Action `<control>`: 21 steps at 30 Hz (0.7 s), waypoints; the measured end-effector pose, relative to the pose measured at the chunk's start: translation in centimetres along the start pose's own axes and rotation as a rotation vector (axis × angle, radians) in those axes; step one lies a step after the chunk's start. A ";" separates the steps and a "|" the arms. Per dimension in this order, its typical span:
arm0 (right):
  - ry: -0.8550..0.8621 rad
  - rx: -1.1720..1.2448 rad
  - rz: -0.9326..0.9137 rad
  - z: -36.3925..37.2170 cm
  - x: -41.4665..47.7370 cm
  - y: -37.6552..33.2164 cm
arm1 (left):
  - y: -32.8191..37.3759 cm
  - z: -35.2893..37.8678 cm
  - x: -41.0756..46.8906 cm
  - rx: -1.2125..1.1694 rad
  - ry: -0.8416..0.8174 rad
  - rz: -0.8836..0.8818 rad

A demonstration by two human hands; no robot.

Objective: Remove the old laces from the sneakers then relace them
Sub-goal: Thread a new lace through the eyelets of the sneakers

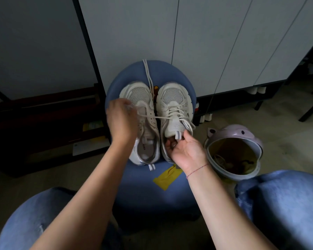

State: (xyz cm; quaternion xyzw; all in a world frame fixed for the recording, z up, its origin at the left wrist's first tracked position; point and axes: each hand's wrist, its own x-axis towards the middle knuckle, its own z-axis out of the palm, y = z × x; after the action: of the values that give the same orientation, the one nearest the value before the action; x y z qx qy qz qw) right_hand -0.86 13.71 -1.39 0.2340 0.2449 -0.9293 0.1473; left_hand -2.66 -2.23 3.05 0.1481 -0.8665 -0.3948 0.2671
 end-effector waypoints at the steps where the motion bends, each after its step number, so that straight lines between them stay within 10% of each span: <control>1: -0.006 -0.004 0.004 0.0 0.1 0.0 | 0.6 0.3 -0.5 -0.019 -0.063 0.089; 7: -0.035 0.000 0.027 -0.3 0.5 0.1 | 2.4 3.0 -2.7 0.048 -0.478 0.377; 16: -0.019 0.016 0.031 -0.3 0.5 -0.1 | 2.5 2.6 -2.5 0.054 -0.319 0.308; 21: -0.009 0.003 0.023 -0.1 0.1 -0.1 | 1.1 0.4 -0.4 -0.077 0.015 -0.034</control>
State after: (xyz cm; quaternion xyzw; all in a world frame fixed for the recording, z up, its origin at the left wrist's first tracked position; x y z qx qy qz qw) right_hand -0.96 13.83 -1.54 0.2330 0.2403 -0.9289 0.1587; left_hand -2.61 -1.09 3.50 0.1552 -0.8461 -0.4311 0.2724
